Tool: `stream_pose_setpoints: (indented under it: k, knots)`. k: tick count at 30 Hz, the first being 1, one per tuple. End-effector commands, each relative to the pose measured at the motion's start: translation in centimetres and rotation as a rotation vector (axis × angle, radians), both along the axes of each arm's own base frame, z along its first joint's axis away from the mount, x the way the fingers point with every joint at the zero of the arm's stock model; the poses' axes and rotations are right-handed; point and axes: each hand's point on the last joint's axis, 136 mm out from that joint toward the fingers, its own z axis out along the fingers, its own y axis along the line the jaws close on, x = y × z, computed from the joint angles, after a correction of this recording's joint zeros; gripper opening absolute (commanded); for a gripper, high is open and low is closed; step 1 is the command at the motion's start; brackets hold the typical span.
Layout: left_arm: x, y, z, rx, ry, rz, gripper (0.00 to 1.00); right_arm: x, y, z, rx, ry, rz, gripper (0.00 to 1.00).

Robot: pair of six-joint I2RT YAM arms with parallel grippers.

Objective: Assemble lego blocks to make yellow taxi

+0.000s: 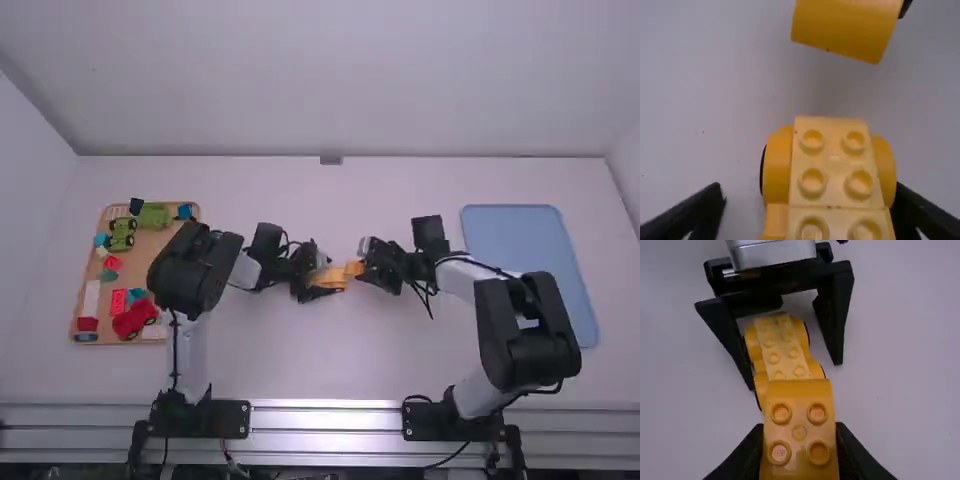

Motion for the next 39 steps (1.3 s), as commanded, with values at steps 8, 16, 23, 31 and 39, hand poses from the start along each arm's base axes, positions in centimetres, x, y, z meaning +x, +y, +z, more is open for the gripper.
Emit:
stream_pose_setpoints:
  k: [8, 16, 23, 31, 39]
  knots:
    - [-1.5, 1.4, -2.6, 0.055, 0.063, 0.049, 0.91, -0.1, 0.1, 0.3, 0.012, 0.012, -0.008, 0.16]
    - [-2.0, 2.7, -1.6, 0.085, -0.035, 0.111, 0.98, 0.1, 0.2, 0.5, 0.018, -0.001, -0.006, 0.16]
    - [-1.9, 2.5, -2.0, 0.099, 0.007, 0.122, 0.86, -0.1, 0.8, 0.6, 0.023, -0.003, 0.010, 0.16]
    - [-1.4, 2.1, -1.9, 0.114, 0.001, 0.077, 0.59, -0.9, 2.5, 0.3, 0.004, -0.002, 0.045, 0.13]
    - [-3.2, 2.5, -3.1, 0.159, 0.058, 0.024, 0.43, -2.2, 2.5, -0.3, -0.013, 0.051, 0.060, 0.13]
